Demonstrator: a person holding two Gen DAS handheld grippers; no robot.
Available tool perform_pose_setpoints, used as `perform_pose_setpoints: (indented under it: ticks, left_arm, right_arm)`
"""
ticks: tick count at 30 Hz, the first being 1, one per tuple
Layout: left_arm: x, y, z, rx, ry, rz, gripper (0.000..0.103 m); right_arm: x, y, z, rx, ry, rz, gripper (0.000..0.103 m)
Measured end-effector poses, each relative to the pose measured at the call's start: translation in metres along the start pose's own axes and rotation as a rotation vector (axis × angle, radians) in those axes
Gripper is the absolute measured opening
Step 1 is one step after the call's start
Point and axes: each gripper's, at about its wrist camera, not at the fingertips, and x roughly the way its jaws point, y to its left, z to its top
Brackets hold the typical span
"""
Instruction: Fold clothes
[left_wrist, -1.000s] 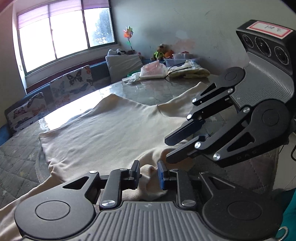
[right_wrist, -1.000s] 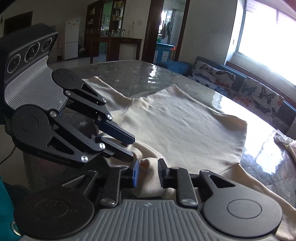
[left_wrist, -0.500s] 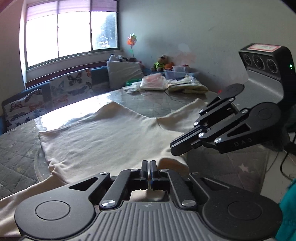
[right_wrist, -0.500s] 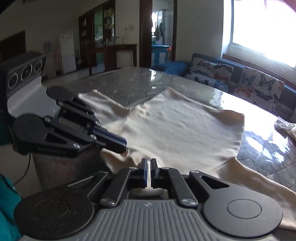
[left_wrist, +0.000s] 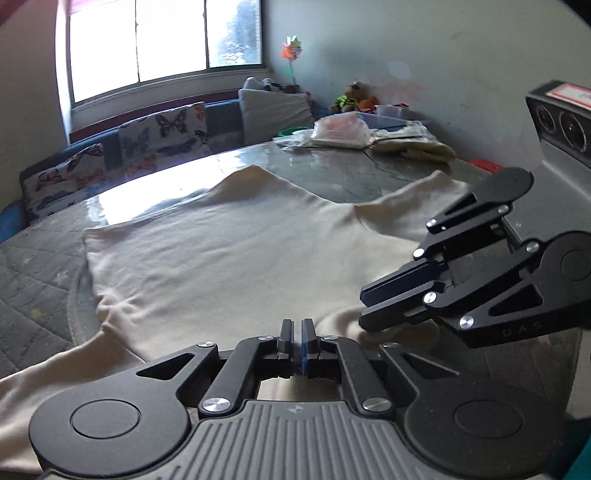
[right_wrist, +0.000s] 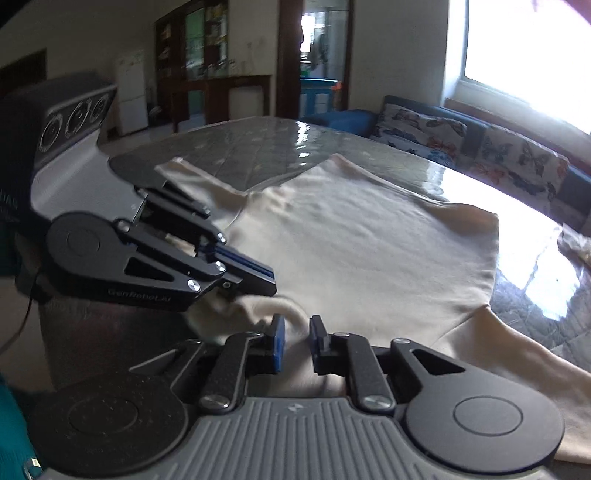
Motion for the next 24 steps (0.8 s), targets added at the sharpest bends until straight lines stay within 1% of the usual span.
perform_pose_setpoints:
  ticks: [1,3,4,7,9,11,13,14,15,17,19,23,24]
  left_arm:
    - [-0.002,-0.003,-0.003,0.015,-0.007,0.004,0.010]
    - [-0.005,-0.008,-0.007,0.036,-0.017,0.012,0.010]
    - [-0.006,-0.008,-0.006,0.030,-0.018,0.013,0.010]
    - [-0.007,-0.006,-0.003,0.020,-0.020,0.008,0.010]
    - [-0.006,-0.007,-0.003,0.027,-0.012,0.001,0.010]
    - [-0.006,-0.010,-0.005,0.053,-0.011,0.003,0.011]
    - [-0.009,-0.009,-0.002,0.053,-0.007,-0.004,0.011]
    - [-0.010,-0.009,-0.001,0.053,-0.004,-0.008,0.012]
    - [-0.011,-0.008,0.001,0.051,-0.005,-0.011,0.014]
    - [-0.013,-0.006,0.009,0.043,-0.019,-0.013,0.016]
    - [-0.013,-0.007,0.020,0.037,-0.045,-0.018,0.027]
    - [0.002,-0.015,0.036,0.030,-0.060,-0.044,0.028]
    - [0.007,-0.018,0.038,0.029,-0.055,-0.053,0.028]
  right_arm:
    - [-0.001,0.005,-0.003,-0.031,0.006,-0.006,0.021]
    - [-0.005,0.011,-0.006,-0.070,0.000,-0.020,0.021]
    - [-0.008,0.013,-0.005,-0.076,-0.013,-0.027,0.021]
    - [-0.015,0.010,0.002,-0.025,-0.059,-0.026,0.024]
    - [-0.011,0.005,0.001,0.006,-0.039,-0.022,0.026]
    - [-0.007,0.001,-0.004,0.035,-0.003,0.008,0.026]
    - [-0.014,-0.006,-0.006,0.067,-0.015,0.029,0.030]
    - [-0.016,-0.008,-0.006,0.078,-0.021,0.030,0.036]
    - [-0.024,-0.020,-0.004,0.116,-0.048,0.015,0.038]
    - [-0.030,-0.034,-0.002,0.156,-0.076,-0.017,0.039]
    - [-0.033,-0.061,-0.001,0.217,-0.091,-0.098,0.042]
    - [-0.027,-0.105,-0.010,0.311,-0.077,-0.216,0.044]
    - [-0.025,-0.114,-0.014,0.334,-0.070,-0.230,0.045]
